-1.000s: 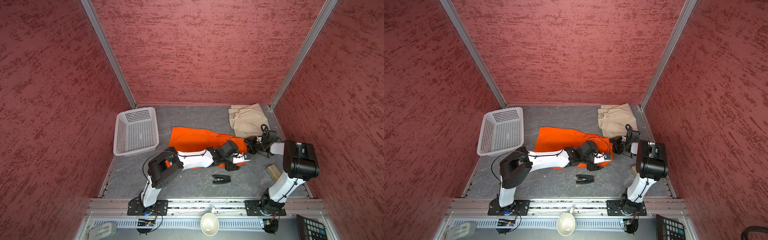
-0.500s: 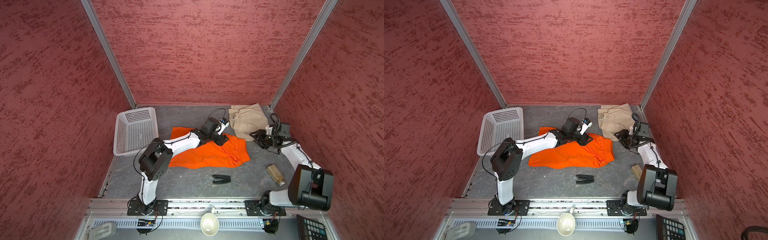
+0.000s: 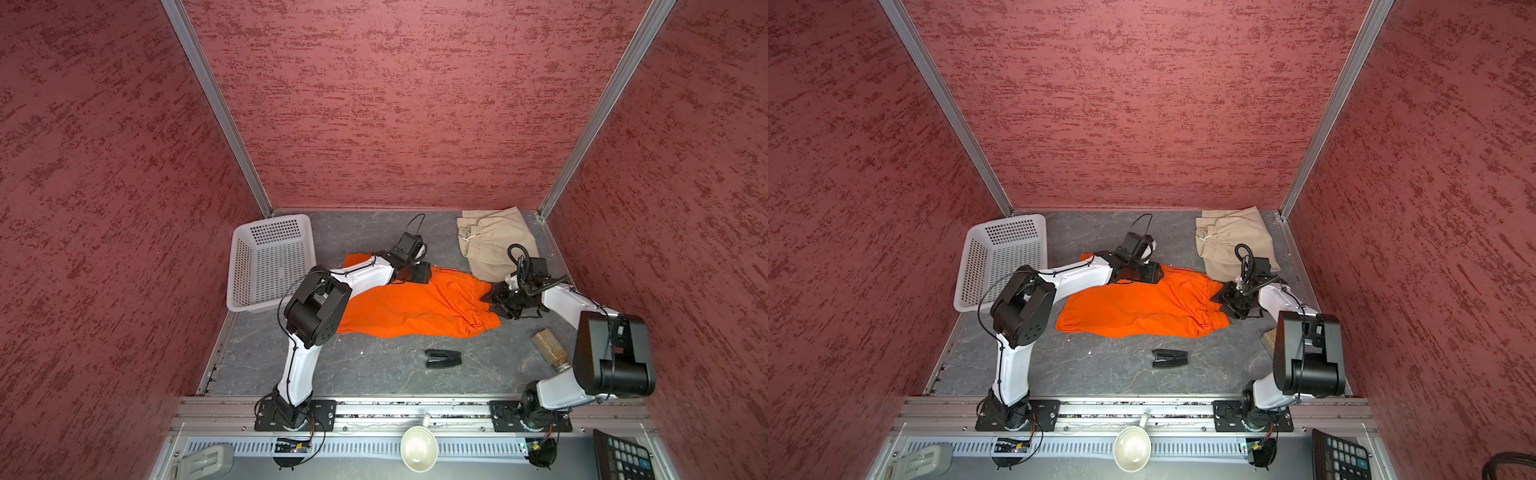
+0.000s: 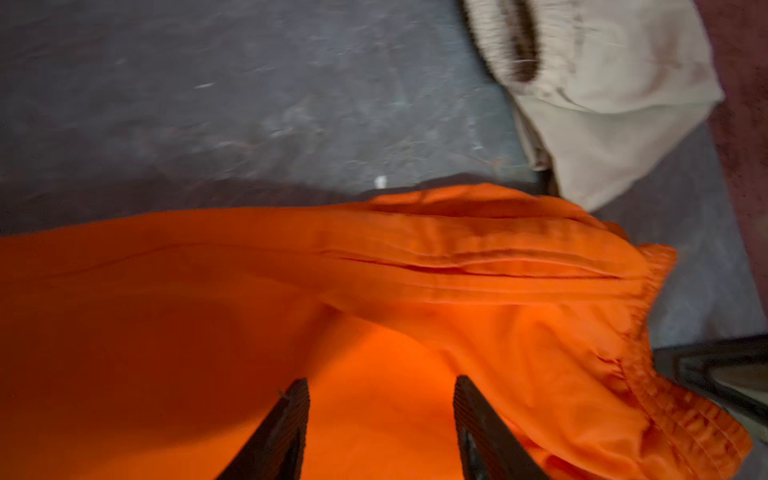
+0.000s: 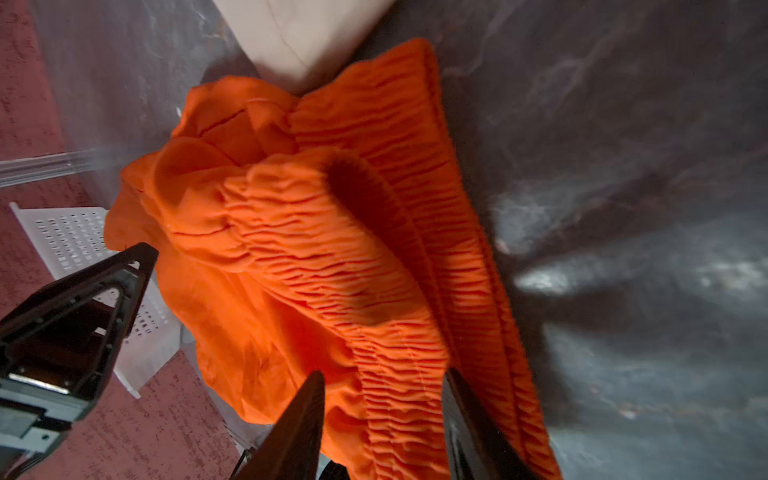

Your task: Fold and stack the shorts

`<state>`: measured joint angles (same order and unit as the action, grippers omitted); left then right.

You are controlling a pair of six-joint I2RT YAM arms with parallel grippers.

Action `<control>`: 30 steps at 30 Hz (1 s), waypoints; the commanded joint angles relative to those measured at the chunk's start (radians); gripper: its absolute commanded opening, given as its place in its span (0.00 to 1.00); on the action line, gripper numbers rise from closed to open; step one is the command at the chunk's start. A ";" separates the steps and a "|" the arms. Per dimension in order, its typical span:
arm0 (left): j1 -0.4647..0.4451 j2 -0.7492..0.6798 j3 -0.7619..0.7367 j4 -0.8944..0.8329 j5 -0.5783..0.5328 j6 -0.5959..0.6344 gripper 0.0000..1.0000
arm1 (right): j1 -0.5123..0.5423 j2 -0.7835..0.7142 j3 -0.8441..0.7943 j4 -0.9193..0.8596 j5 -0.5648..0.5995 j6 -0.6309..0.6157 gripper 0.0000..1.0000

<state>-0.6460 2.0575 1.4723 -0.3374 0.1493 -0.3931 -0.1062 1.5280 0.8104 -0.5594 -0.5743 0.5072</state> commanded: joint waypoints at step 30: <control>-0.215 0.184 0.298 -0.096 0.224 0.257 0.36 | -0.193 0.059 -0.012 0.148 -0.216 0.015 0.70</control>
<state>-0.8665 2.1563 1.7294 -0.3294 0.3622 -0.1253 -0.3019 1.5700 0.8253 -0.4969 -0.7200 0.4858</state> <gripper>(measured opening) 0.386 0.697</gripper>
